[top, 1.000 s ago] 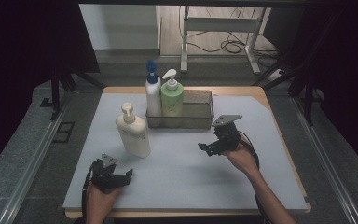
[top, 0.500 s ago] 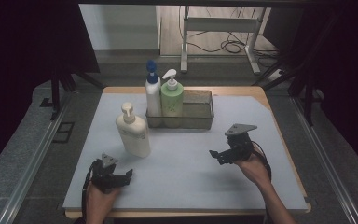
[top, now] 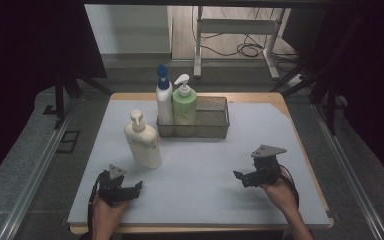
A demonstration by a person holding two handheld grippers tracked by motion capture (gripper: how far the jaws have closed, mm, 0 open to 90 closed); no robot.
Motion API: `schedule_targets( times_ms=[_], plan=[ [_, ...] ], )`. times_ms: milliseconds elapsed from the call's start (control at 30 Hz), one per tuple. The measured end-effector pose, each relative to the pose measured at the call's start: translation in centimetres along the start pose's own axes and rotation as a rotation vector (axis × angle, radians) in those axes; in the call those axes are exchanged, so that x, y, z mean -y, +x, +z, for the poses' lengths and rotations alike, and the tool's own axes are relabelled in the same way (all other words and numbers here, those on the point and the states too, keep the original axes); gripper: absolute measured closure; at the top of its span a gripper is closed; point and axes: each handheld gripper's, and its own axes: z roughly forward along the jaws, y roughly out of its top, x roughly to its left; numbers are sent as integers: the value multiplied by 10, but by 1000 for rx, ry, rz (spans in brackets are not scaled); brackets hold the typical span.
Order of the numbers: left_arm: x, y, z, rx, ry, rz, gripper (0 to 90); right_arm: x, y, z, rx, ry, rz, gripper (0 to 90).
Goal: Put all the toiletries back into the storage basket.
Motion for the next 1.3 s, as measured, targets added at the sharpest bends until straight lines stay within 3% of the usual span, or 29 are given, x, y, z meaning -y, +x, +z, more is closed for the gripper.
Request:
schedule_targets(
  times_ms=[500,600,667,833,1300],
  plan=[
    [-1,2,-2,-6,2,-7,161,37,-2,14,11,72,36,0],
    [-2,5,-4,-11,0,-17,229,42,-2,19,17,98,25,0],
    [-2,7,-5,-14,-2,-19,268,45,-3,20,3,83,54,0],
    [-5,12,-8,-10,-21,-18,399,46,-3,20,4,80,48,0],
    [-20,32,-1,24,-72,-53,889,46,-3,21,3,77,50,0]
  ],
)
